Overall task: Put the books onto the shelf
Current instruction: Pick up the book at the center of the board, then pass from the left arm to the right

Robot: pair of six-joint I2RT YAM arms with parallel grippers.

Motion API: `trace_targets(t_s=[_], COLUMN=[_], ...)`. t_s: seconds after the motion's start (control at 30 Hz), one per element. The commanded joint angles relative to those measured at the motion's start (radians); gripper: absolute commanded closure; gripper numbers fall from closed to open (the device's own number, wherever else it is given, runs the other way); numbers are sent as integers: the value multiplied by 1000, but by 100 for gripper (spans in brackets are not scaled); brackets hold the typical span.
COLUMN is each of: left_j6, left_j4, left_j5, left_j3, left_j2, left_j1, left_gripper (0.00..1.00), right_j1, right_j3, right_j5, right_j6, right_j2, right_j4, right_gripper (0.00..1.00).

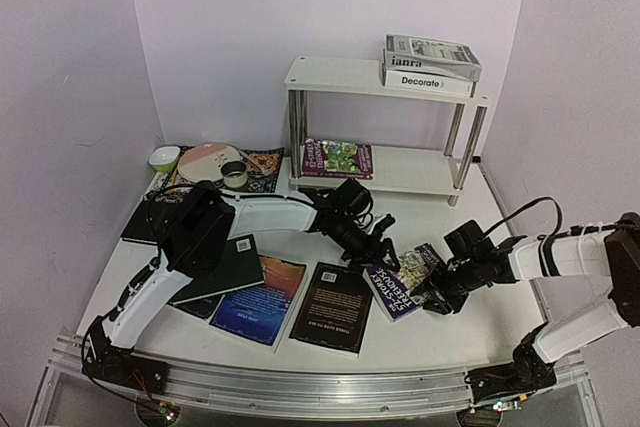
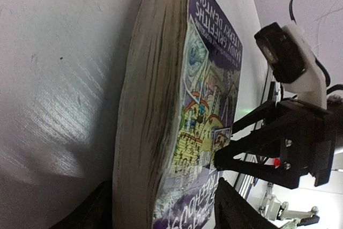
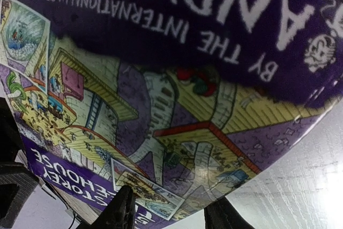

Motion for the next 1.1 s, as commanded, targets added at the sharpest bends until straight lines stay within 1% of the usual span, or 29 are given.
trace_targets(t_s=[0.0,0.03,0.07,0.13,0.17,0.23,0.37,0.43,0.53,0.57,0.63,0.73,0.8,0.93,1.07], left_j6=[10,11,13,15,13,2,-40,-74,-110,-127,-175,-280,-353,-422,-461], left_j4=[-64,-65,-68,-72,-73,-74,-73,-66,-55,-48,-25,71,138,195,220], left_j5=[15,12,6,-14,-25,-42,-43,-25,-2,5,28,82,110,142,173], left_j3=[-43,-47,-52,-54,-54,-52,-33,-21,9,10,1,-56,-98,-140,-162], left_j2=[-4,-10,-16,-32,-43,-67,-132,-164,-217,-235,-274,-333,-373,-431,-467], left_j1=[-13,-13,-12,-11,-9,-1,35,55,83,95,122,164,186,220,239], left_gripper=[47,57,64,77,81,88,97,99,100,100,100,100,100,100,100], right_j1=[-1,-1,-1,0,0,0,0,0,0,0,-1,0,0,-5,-21], right_j3=[7,4,1,-5,-8,-5,26,45,83,101,143,217,273,376,470], right_j5=[-23,-23,-20,-14,-11,-5,18,30,39,39,41,45,52,73,64], right_j6=[-28,-28,-27,-26,-28,-35,-79,-96,-116,-126,-136,-135,-138,-114,-77], right_j2=[36,29,21,-2,-16,-51,-135,-179,-233,-245,-263,-271,-266,-232,-163], right_j4=[-37,-37,-37,-38,-38,-47,-125,-171,-184,-185,-186,-185,-185,-177,-171], right_gripper=[57,58,58,57,56,48,34,28,15,12,8,8,9,19,22])
